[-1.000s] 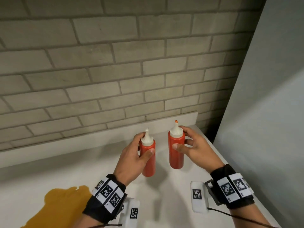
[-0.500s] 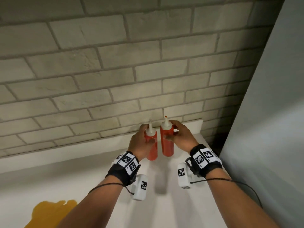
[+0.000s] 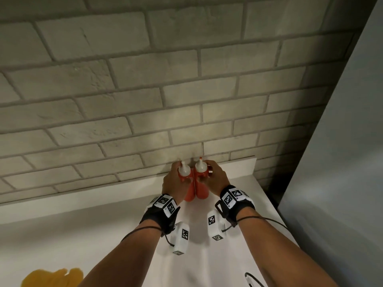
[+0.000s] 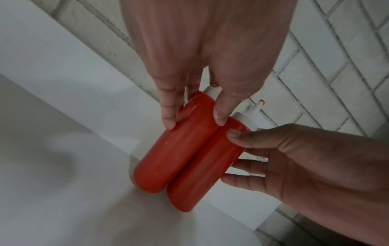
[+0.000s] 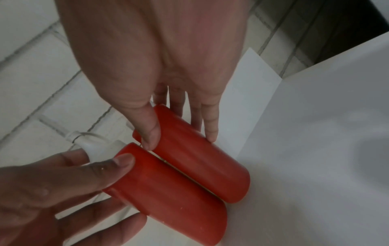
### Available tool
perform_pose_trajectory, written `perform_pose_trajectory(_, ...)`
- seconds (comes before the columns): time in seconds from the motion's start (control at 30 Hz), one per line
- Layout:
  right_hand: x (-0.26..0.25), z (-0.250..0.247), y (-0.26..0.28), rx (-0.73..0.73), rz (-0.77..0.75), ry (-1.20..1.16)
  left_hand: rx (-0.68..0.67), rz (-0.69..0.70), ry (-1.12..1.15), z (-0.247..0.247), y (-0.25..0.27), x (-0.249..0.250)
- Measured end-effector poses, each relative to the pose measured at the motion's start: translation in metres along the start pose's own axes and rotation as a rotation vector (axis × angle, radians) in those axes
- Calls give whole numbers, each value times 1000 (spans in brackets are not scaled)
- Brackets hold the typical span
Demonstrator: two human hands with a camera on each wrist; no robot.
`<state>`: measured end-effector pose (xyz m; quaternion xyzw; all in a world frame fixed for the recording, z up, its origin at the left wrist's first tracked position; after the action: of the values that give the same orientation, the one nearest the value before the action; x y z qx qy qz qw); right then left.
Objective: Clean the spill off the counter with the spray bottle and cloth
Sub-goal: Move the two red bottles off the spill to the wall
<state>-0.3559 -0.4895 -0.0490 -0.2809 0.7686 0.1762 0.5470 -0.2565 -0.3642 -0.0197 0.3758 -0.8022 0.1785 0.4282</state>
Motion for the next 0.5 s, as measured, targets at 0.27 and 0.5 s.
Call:
perform_pose_trajectory(0.27, 8, 7, -18, 0, 12, -13, 34, -1, 0, 8, -16, 1)
perform_pose_trajectory(0.5, 14, 12, -22, -6, 13, -2, 51, 3, 21, 11, -23, -4)
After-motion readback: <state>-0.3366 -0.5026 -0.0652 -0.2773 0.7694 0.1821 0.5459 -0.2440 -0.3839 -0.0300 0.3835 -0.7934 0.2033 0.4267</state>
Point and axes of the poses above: each hand's wrist, its own y-axis away from the middle knuckle, its own z-axis out of the palm, x = y × z, the point moved 3 cm from there along -y, towards the middle knuckle, and after that the axes turned 1 degree about -z, right-handed, at the moved point
